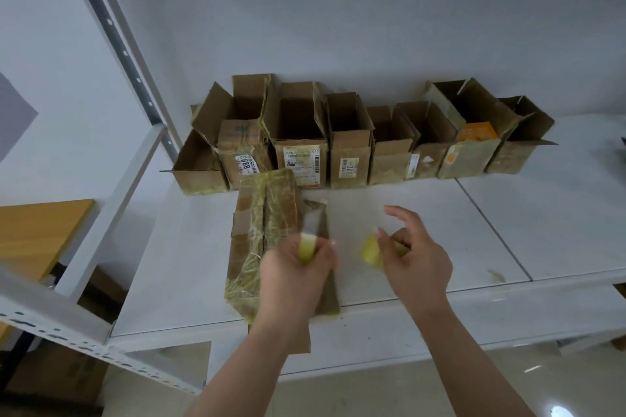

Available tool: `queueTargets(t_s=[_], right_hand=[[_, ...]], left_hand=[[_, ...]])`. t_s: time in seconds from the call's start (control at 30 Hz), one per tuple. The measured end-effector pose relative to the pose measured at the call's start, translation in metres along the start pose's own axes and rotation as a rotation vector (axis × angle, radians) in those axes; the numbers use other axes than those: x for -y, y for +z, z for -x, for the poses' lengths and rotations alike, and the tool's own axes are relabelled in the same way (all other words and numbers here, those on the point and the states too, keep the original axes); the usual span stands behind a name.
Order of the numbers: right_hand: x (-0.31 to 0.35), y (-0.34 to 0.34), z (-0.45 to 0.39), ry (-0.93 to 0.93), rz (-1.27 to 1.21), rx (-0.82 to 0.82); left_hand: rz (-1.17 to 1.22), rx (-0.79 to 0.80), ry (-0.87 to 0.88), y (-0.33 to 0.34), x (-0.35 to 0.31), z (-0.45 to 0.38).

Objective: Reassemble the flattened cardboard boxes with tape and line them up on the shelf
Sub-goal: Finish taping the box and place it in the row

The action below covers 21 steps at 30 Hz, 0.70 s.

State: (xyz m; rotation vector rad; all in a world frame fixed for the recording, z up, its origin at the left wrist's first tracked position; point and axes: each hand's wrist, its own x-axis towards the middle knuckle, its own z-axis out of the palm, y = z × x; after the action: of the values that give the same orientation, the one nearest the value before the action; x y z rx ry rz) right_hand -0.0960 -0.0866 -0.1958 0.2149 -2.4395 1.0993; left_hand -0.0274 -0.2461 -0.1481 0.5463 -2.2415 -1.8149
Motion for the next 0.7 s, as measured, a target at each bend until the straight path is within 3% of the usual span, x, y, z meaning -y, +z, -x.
queueTargets(t_s=[0.13, 0.27, 0.37, 0.53, 0.6, 0.7], right_hand=[[-0.021, 0.007, -0.01, -0.019, 0.14, -0.04], [-0.03, 0.035, 0.003, -0.138, 0.253, 0.025], [-0.04, 0.049, 0.016, -0.179, 0.339, 0.092], [-0.039, 0.05, 0.015, -0.036, 0.378, 0.319], [-0.023, 0.043, 0.012, 0.004, 0.315, 0.318], [0.02, 0.031, 0.011, -0.093, 0.129, 0.284]], left_hand=[[-0.042, -0.238, 0.085, -0.053, 0.007, -0.023], [-0.249, -0.332, 0.019, -0.093, 0.04, -0.042], [-0.504, -0.305, -0.077, -0.116, 0.077, -0.049], [-0.948, -0.136, -0.252, -0.13, 0.124, -0.049], [-0.886, -0.133, -0.209, -0.132, 0.127, -0.045], [-0.387, -0.222, 0.025, -0.13, 0.108, -0.04]])
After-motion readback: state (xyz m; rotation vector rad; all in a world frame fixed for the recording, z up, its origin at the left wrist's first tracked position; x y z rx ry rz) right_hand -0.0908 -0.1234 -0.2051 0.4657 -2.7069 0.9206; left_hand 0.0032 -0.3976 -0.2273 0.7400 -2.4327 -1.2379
